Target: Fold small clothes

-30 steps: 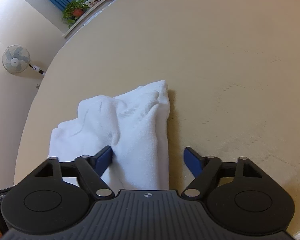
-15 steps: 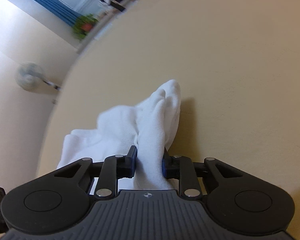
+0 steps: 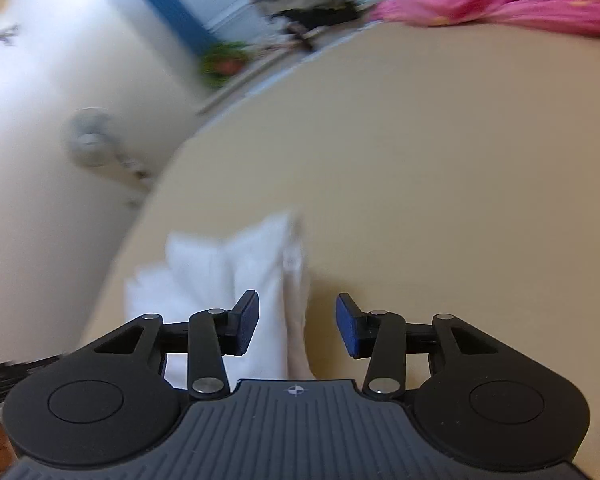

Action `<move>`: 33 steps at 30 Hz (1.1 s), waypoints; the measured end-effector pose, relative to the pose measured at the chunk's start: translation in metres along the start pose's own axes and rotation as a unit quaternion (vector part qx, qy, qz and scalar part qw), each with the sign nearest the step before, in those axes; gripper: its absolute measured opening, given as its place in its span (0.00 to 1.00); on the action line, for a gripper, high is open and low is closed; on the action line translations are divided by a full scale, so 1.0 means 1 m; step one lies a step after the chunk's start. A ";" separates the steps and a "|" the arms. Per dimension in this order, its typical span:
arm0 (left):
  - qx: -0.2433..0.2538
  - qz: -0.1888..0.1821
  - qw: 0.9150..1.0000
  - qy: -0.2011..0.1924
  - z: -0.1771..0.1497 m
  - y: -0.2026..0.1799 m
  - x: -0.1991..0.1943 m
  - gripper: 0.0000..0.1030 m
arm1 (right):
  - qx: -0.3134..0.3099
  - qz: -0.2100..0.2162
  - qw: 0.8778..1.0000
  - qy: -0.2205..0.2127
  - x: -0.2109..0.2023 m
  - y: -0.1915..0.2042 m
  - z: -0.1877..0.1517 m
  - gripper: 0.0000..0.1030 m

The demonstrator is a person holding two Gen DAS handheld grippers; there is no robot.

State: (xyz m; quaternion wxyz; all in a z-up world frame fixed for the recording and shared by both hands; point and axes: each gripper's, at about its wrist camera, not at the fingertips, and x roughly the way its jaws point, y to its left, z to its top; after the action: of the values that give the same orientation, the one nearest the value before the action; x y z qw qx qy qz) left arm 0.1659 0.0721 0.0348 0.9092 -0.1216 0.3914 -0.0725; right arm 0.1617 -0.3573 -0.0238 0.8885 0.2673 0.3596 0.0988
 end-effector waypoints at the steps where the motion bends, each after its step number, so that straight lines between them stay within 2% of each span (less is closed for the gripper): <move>1: 0.006 -0.002 1.000 0.001 -0.009 0.002 -0.003 0.64 | -0.011 0.002 1.000 0.003 -0.004 -0.003 -0.004 0.44; 3: 0.007 -0.008 1.000 0.012 -0.028 0.005 0.001 0.64 | -0.027 0.008 0.999 0.023 -0.008 -0.003 -0.014 0.45; 6: -0.027 -0.012 0.999 0.042 -0.061 0.011 0.028 0.62 | -0.023 0.030 0.996 0.076 0.000 0.003 -0.031 0.50; 8: -0.061 -0.023 0.995 0.081 -0.078 0.021 0.051 0.53 | -0.027 0.035 0.993 0.112 0.011 0.011 -0.041 0.53; 9: -0.070 -0.021 0.992 0.105 -0.083 0.023 0.064 0.38 | -0.034 0.032 0.991 0.124 0.016 0.015 -0.046 0.53; 10: -0.071 -0.024 0.990 0.116 -0.088 0.025 0.074 0.26 | -0.043 0.028 0.989 0.136 0.019 0.016 -0.052 0.50; 11: -0.064 -0.028 0.990 0.120 -0.090 0.025 0.079 0.20 | -0.049 0.022 0.988 0.146 0.021 0.016 -0.058 0.28; 12: -0.056 -0.031 0.991 0.121 -0.090 0.024 0.080 0.14 | -0.047 0.022 0.987 0.153 0.023 0.015 -0.062 0.11; 13: -0.054 -0.036 0.991 0.121 -0.089 0.024 0.078 0.11 | -0.040 0.021 0.987 0.151 0.022 0.013 -0.061 0.06; 16: -0.079 -0.077 0.989 0.096 -0.086 0.030 0.054 0.10 | -0.012 0.050 0.994 0.100 -0.009 0.007 -0.057 0.05; 18: -0.063 -0.064 0.990 0.110 -0.090 0.030 0.055 0.10 | -0.028 0.046 0.995 0.085 -0.016 0.009 -0.055 0.05; 20: -0.026 -0.009 0.990 0.136 -0.101 0.025 0.067 0.19 | -0.038 0.012 0.992 0.117 -0.004 0.004 -0.065 0.06; 21: -0.023 -0.001 0.991 0.128 -0.101 0.023 0.064 0.22 | -0.042 -0.004 0.990 0.138 0.003 0.002 -0.072 0.06; 22: -0.022 -0.008 0.993 0.117 -0.100 0.020 0.058 0.21 | -0.051 -0.015 0.986 0.156 0.008 0.001 -0.080 0.09; 24: 0.010 -0.017 0.997 0.080 -0.098 0.010 0.049 0.21 | -0.078 -0.042 0.985 0.147 0.005 0.004 -0.084 0.24; 25: 0.041 0.009 0.995 0.095 -0.103 0.004 0.056 0.23 | -0.087 -0.056 0.985 0.139 0.002 0.006 -0.084 0.31; 26: 0.058 0.034 0.991 0.114 -0.110 0.003 0.064 0.31 | -0.087 -0.067 0.984 0.137 -0.002 0.004 -0.084 0.34; 27: 0.070 0.050 0.990 0.110 -0.113 0.000 0.063 0.40 | -0.082 -0.081 0.983 0.139 -0.006 0.002 -0.084 0.37; 28: 0.091 0.069 0.989 0.094 -0.112 -0.009 0.053 0.40 | -0.076 -0.093 0.983 0.140 -0.012 -0.002 -0.087 0.42; 29: 0.109 0.088 0.987 0.077 -0.113 -0.016 0.040 0.40 | -0.075 -0.103 0.983 0.136 -0.019 0.001 -0.087 0.42; 30: 0.121 0.107 0.986 0.049 -0.113 -0.025 0.023 0.47 | -0.083 -0.119 0.981 0.126 -0.026 0.007 -0.086 0.42; 32: 0.125 0.117 0.985 0.003 -0.121 -0.031 -0.009 0.74 | -0.110 -0.141 0.981 0.079 -0.058 0.012 -0.090 0.42; 33: 0.122 0.121 0.985 -0.011 -0.122 -0.040 -0.022 0.78 | -0.117 -0.141 0.982 0.054 -0.075 0.017 -0.092 0.43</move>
State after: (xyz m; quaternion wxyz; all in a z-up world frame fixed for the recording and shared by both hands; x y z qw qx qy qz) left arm 0.0603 0.0186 -0.0203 0.9237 0.0380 0.3811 -0.0076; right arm 0.0448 -0.3338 -0.0259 0.8981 0.1026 0.4266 0.0283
